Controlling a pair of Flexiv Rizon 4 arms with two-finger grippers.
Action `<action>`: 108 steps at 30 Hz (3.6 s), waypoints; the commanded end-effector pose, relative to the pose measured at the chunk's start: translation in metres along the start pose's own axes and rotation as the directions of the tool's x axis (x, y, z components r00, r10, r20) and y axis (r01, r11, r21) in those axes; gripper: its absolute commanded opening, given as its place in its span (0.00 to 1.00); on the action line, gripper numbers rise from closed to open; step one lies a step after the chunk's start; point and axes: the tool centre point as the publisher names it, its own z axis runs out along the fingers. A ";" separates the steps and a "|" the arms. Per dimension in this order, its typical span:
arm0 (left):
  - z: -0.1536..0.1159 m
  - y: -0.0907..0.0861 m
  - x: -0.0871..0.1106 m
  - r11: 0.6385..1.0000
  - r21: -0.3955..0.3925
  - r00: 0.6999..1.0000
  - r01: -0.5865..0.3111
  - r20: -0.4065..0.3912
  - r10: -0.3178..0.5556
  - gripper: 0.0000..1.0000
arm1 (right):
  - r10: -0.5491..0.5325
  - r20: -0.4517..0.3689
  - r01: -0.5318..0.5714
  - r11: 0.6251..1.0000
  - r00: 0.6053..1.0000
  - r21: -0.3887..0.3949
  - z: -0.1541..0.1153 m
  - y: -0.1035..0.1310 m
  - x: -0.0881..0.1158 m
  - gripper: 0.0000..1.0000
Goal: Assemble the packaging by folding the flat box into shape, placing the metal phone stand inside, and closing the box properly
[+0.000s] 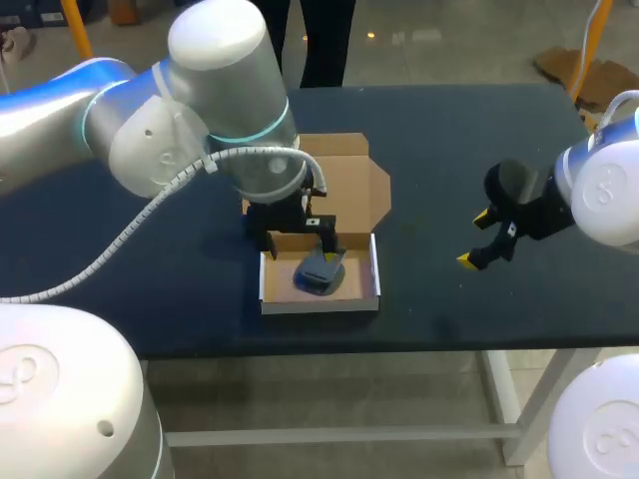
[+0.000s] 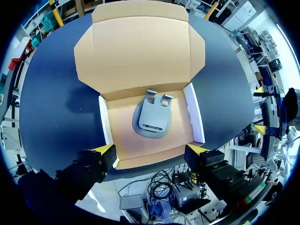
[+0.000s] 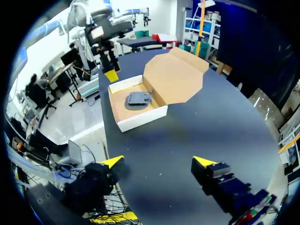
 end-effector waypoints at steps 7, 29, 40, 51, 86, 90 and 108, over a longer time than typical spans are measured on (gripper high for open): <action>-0.025 -0.004 -0.028 0.997 0.061 0.995 -0.050 -0.086 0.055 1.00 | -0.002 -0.005 0.002 1.000 1.000 -0.006 -0.002 -0.001 -0.001 1.00; -0.030 -0.049 -0.086 0.976 0.157 0.958 -0.151 -0.219 0.183 1.00 | -0.002 -0.005 0.002 1.000 1.000 -0.006 -0.002 -0.001 -0.001 1.00; -0.030 -0.071 -0.112 0.963 0.215 0.934 -0.164 -0.279 0.222 1.00 | -0.029 -0.083 0.033 0.998 0.996 0.047 -0.003 0.012 -0.010 1.00; -0.019 -0.087 -0.125 0.941 0.274 0.913 -0.198 -0.299 0.279 1.00 | -0.072 -0.184 0.094 0.989 0.980 0.114 -0.013 0.040 -0.029 1.00; -0.003 -0.107 -0.141 0.804 0.510 0.752 -0.306 -0.388 0.532 1.00 | -0.222 -0.245 0.287 0.918 0.944 0.273 -0.003 0.123 -0.066 1.00; 0.004 -0.115 -0.136 0.788 0.527 0.723 -0.318 -0.403 0.561 1.00 | -0.234 -0.251 0.301 0.913 0.939 0.276 -0.003 0.128 -0.066 1.00; 0.021 -0.133 -0.119 0.738 0.580 0.600 -0.344 -0.468 0.648 1.00 | -0.299 -0.272 0.371 0.887 0.915 0.275 -0.002 0.147 -0.066 1.00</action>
